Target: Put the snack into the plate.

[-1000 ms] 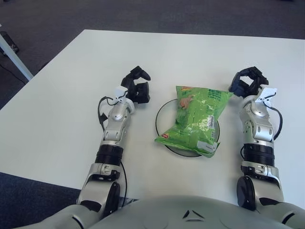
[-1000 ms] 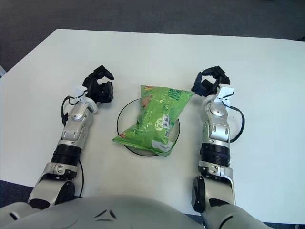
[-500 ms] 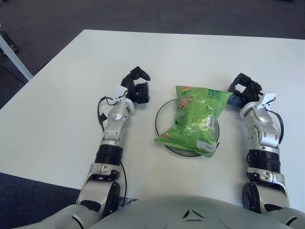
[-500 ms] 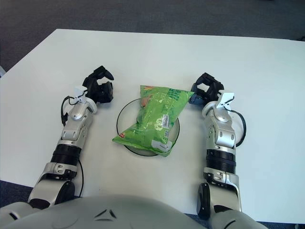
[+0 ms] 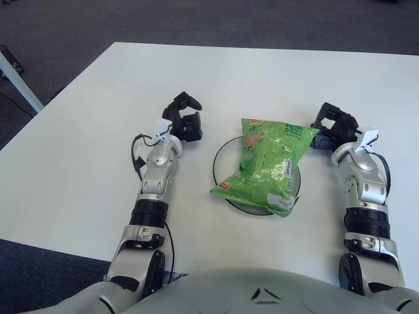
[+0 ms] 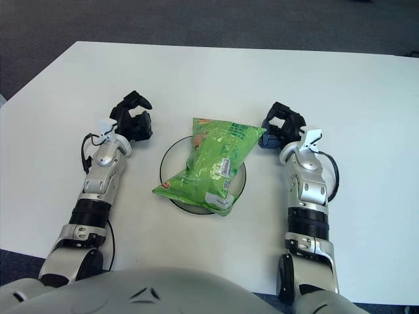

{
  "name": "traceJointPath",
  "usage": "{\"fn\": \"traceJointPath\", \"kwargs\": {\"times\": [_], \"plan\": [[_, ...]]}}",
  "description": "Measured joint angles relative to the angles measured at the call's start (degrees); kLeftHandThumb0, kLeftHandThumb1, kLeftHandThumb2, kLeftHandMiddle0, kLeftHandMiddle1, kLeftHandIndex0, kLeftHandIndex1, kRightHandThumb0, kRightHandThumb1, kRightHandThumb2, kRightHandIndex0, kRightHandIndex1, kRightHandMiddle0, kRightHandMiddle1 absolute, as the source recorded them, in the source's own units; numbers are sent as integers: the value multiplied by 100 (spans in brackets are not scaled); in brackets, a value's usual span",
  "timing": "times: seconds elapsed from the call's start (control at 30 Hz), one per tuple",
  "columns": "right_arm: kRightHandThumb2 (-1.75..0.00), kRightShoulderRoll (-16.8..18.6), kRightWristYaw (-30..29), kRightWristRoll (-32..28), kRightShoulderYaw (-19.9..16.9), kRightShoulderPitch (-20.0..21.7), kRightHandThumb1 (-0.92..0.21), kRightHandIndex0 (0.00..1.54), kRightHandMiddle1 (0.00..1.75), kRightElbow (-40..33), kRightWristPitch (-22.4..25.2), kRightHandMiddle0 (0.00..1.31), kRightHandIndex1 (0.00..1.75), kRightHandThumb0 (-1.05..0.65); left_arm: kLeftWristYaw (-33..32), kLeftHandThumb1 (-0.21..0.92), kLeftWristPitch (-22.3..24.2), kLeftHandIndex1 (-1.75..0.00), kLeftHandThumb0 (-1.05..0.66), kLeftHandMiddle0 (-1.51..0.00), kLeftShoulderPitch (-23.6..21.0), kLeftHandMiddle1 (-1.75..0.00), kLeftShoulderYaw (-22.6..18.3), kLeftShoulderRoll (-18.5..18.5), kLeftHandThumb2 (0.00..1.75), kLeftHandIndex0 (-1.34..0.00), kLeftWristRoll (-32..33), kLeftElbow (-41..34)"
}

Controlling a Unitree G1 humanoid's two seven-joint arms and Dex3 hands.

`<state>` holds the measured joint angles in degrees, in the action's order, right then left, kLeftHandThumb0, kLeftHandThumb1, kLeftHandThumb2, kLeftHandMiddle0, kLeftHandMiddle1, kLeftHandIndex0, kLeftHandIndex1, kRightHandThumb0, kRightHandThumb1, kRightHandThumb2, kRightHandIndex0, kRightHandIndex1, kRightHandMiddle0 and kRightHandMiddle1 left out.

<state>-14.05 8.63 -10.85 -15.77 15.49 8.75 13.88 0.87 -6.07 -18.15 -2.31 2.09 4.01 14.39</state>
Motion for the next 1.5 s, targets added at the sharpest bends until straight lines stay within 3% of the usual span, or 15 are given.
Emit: {"fn": "traceJointPath", "kwargs": {"times": [0.53, 0.73, 1.0, 1.5], "plan": [[-146, -297, 455, -352, 47, 359, -20, 133, 175, 388, 866, 71, 175, -52, 7, 29, -153, -175, -49, -130, -59, -175, 24, 21, 135, -64, -2, 149], [-144, -475, 242, 450, 637, 226, -21, 134, 175, 471, -123, 70, 175, -52, 33, 29, -180, -175, -49, -131, -65, -175, 23, 23, 135, -64, 7, 165], [-144, -649, -248, 1347, 1176, 222, -22, 135, 175, 707, -1019, 69, 175, -52, 63, 29, -268, -175, -49, -131, -84, -175, 3, 32, 135, -64, 17, 174], [-144, -718, -1245, 2153, 1384, 276, -22, 136, 175, 1166, -1957, 70, 175, -52, -62, 30, -446, -175, -49, -131, -237, -175, -37, 60, 134, -63, -18, 408]]}}
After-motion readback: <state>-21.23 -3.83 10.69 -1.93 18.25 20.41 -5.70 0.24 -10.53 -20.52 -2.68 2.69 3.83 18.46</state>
